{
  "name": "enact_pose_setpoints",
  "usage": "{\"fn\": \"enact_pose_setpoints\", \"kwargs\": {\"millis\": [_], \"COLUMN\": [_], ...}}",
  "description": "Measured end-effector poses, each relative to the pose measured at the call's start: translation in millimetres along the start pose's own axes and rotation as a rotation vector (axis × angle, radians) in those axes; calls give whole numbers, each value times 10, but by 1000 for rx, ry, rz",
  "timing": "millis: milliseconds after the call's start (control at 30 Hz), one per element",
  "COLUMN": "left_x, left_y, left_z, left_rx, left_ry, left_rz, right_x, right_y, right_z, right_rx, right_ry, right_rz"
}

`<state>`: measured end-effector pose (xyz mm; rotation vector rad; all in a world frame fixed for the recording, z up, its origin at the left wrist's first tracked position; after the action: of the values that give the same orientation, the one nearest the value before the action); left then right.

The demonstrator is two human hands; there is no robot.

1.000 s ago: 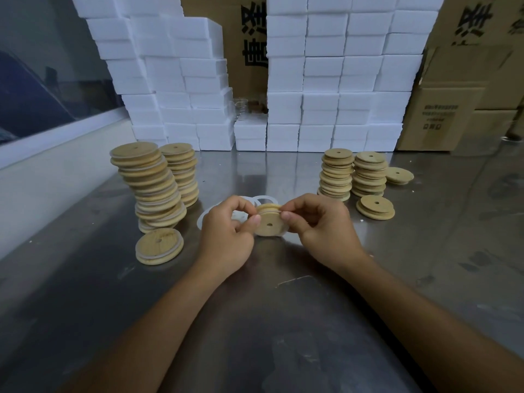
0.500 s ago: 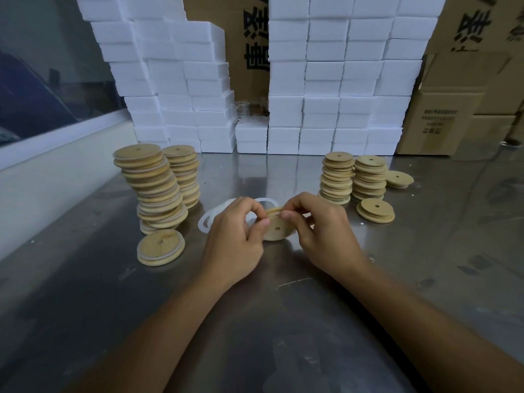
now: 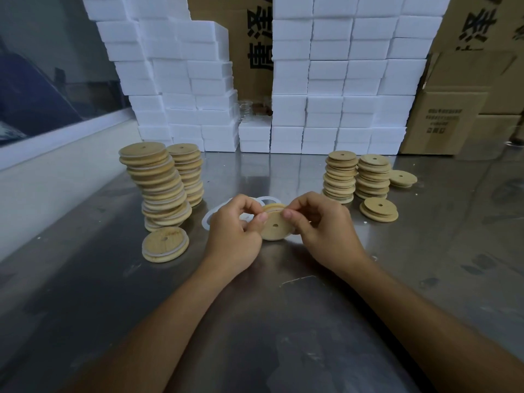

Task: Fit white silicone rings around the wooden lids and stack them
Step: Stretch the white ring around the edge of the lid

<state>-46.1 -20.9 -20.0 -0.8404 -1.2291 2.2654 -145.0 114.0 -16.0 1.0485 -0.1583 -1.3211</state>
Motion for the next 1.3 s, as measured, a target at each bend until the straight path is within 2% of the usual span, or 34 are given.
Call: {"fn": "enact_pose_setpoints", "kwargs": {"millis": [100,200,467,667,1000,1300], "left_x": [-7,0,19,14,-6,6], "left_y": [24,20,-52,-125,-110,-122], "left_z": [12,4,-43,-65,-58,-46], "left_rx": [-8,8,146,182,122,73], "left_ry": [-14,-13,55,84,77,64], "left_rz": [-2,10,63,111,139,98], "right_x": [5,-4,-52,-36,5,29], "right_y": [-58,-67,-25,106,168,116], "right_z": [12,8,13,-31,-22,-19], "right_rx": [91,91,-4,-129,-200,-70], "right_ry": [34,31,-5,-9,108,53], "right_rz": [82,90,-13,-46,-120,-77]}}
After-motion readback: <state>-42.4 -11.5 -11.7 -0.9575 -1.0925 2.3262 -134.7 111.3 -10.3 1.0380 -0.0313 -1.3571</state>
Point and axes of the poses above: each hand's wrist, its own z-axis towards the middle knuckle, its own x-axis out of the palm, y = z × x, the point moved 3 cm from there along z, towards the middle knuckle, and after that the axes turned 4 degrees about -z, right-handed, at the moved point
